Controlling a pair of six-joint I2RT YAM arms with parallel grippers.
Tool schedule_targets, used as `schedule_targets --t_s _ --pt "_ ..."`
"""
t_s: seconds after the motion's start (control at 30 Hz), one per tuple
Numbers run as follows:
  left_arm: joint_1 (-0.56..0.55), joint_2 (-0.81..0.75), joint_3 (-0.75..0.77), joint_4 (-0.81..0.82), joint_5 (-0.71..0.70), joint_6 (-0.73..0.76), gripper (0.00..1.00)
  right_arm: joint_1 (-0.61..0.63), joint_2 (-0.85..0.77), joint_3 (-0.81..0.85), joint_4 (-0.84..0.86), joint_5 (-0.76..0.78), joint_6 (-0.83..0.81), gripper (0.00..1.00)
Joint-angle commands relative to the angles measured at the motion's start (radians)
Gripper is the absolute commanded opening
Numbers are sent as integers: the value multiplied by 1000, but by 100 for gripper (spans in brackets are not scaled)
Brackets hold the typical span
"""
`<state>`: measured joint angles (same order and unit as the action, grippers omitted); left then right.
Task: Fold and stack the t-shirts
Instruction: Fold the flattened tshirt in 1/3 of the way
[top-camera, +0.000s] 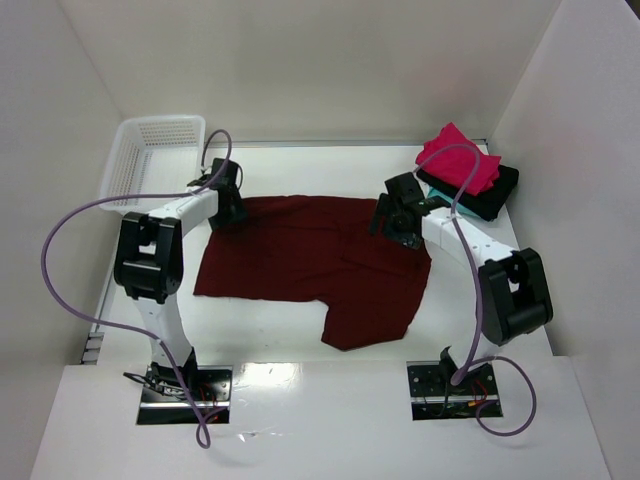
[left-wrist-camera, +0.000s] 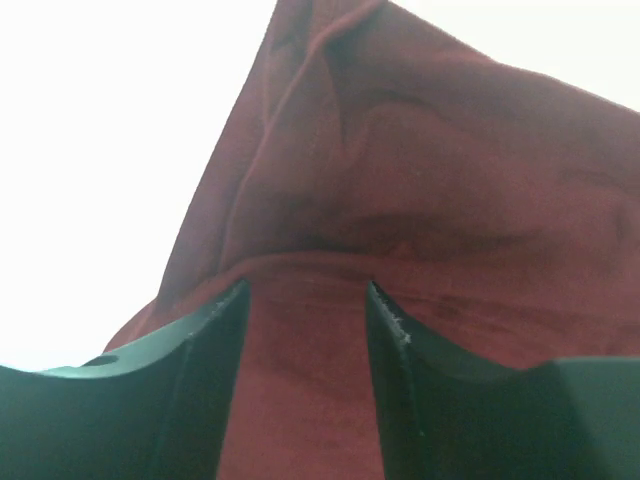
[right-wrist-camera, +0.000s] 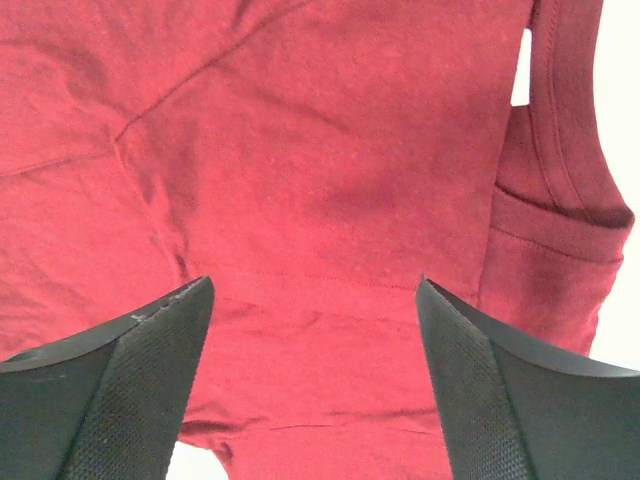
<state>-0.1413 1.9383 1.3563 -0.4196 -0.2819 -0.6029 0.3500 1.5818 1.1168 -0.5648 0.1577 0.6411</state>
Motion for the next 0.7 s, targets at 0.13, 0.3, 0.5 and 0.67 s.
schedule_targets --t_s 0.13,0.3,0.5,0.67 --pt "8 -107 -8 7 -10 18 77 -6 -7 -48 -12 57 33 90" --pt "8 -107 -29 7 0 9 77 -16 63 -69 0 82 61 90" --pt "14 -76 -57 7 -37 -19 75 -81 109 -75 23 89 72 90" --pt "22 -39 -60 7 -37 -32 70 -109 112 -106 46 72 63 90"
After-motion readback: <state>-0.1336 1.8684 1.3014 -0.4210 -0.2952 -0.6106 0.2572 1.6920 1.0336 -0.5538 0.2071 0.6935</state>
